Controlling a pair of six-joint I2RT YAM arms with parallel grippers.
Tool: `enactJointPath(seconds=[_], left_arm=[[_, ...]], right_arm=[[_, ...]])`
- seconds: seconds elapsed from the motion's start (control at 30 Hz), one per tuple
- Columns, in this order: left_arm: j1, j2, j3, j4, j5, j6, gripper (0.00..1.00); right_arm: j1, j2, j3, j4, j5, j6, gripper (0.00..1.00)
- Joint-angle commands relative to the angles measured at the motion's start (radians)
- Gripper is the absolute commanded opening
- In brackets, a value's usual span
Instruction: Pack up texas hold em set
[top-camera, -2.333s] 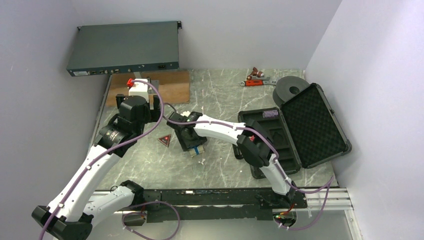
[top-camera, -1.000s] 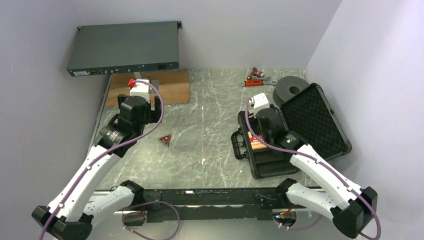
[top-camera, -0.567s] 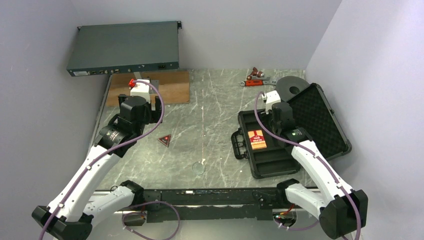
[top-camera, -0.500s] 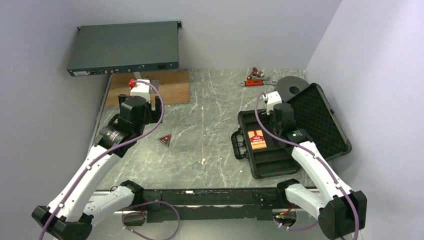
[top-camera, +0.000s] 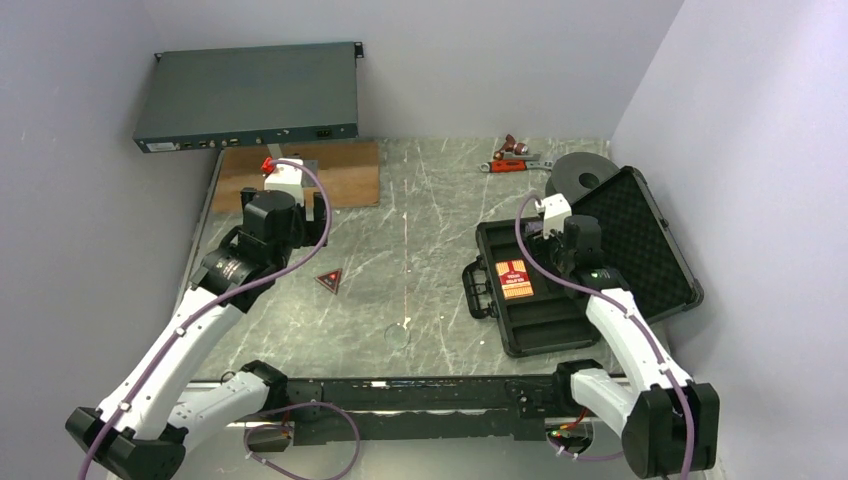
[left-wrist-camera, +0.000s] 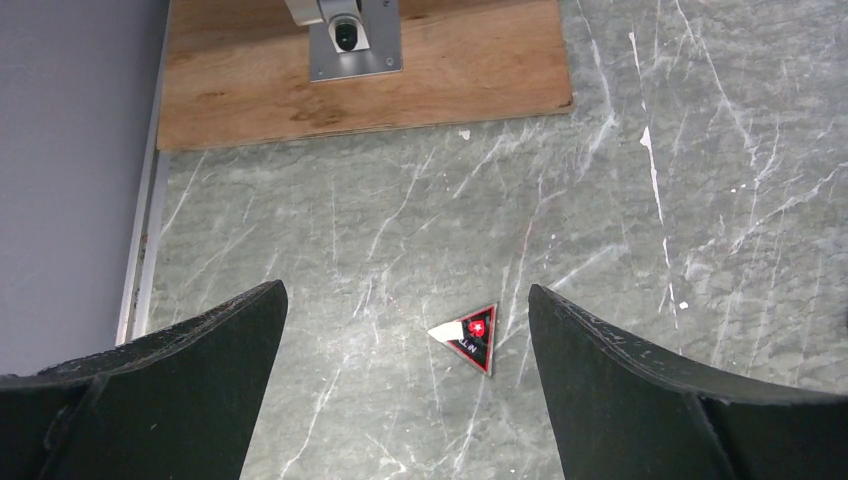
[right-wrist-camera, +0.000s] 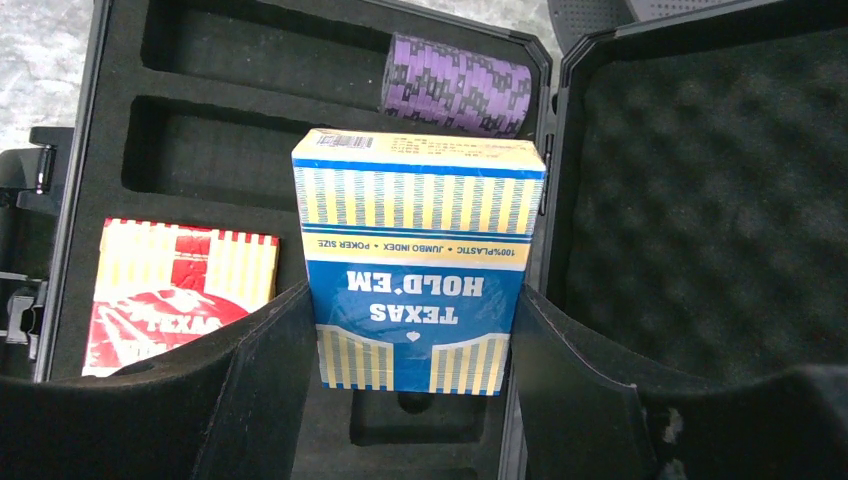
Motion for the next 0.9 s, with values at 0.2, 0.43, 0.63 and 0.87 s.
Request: enactJointPath(seconds=[0.2, 0.43, 0.63, 0.87], left_arm=[[0.0, 0.006, -0.006, 0.041, 0.017, -0.002, 0.97], [0.0, 0.006, -0.005, 0.04, 0.026, -0.003, 0.97], [0.0, 0.003, -0.005, 0.04, 0.02, -0.003, 0.97], [0.0, 0.004, -0.008, 0.043, 0.014, -0.001, 0.98]], right_arm=[[-0.056, 0.05, -0.029, 0.079, -0.103, -0.055, 0.0], [-0.055, 0.064, -0.032, 0.049, -0.025, -0.054, 0.0], [-0.053, 0.141, 0.007, 0.031, 0.093, 0.003, 0.84], [-0.052, 0.115, 0.047, -0.005, 0.093, 0.046, 1.0]])
